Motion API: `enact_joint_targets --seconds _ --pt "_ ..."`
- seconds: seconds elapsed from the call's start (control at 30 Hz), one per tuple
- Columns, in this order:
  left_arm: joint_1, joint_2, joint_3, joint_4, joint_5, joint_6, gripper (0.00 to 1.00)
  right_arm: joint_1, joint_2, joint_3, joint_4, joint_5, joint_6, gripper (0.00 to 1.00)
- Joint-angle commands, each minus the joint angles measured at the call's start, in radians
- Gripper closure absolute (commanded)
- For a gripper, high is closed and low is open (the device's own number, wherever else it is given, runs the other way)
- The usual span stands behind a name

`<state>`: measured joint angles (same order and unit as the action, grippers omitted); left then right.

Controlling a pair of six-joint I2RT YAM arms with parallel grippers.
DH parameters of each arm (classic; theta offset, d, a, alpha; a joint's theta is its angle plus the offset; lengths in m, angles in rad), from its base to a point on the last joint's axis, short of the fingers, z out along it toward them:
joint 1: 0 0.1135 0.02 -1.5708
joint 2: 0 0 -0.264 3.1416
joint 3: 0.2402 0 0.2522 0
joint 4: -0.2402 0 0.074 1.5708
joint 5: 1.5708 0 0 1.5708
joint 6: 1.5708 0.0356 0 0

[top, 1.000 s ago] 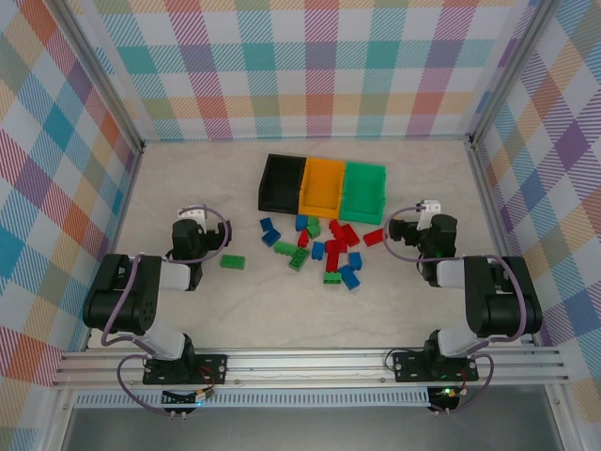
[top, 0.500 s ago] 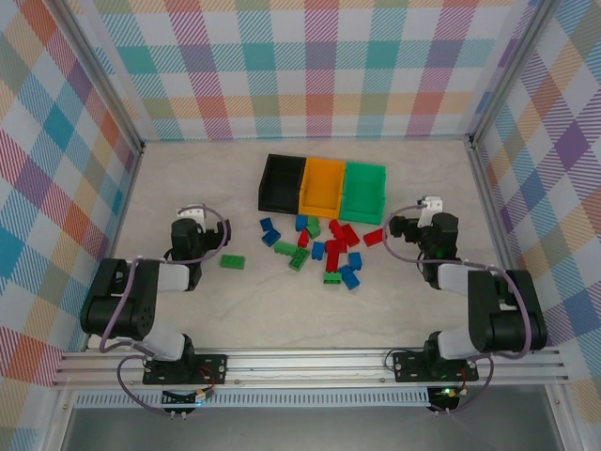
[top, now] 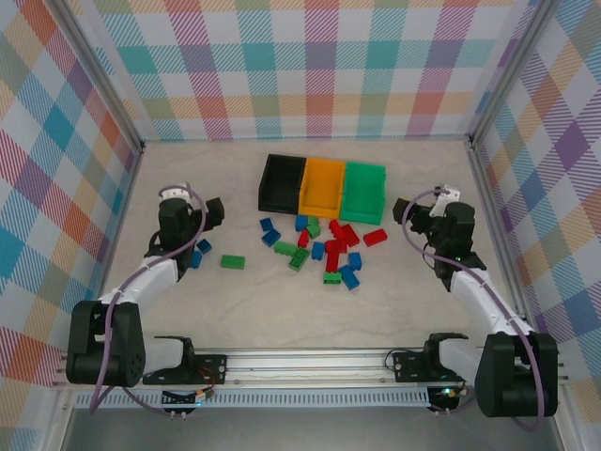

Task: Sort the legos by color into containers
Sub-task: Pick up the lego from the center of the table.

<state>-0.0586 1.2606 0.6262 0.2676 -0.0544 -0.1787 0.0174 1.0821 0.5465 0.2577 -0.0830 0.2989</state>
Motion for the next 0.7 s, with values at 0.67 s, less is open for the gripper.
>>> enact_joint_targets --seconds 0.67 --pt "-0.392 0.541 0.608 -0.940 0.081 -0.208 0.09 0.121 0.123 -0.017 -0.140 0.163 0.144 0.01"
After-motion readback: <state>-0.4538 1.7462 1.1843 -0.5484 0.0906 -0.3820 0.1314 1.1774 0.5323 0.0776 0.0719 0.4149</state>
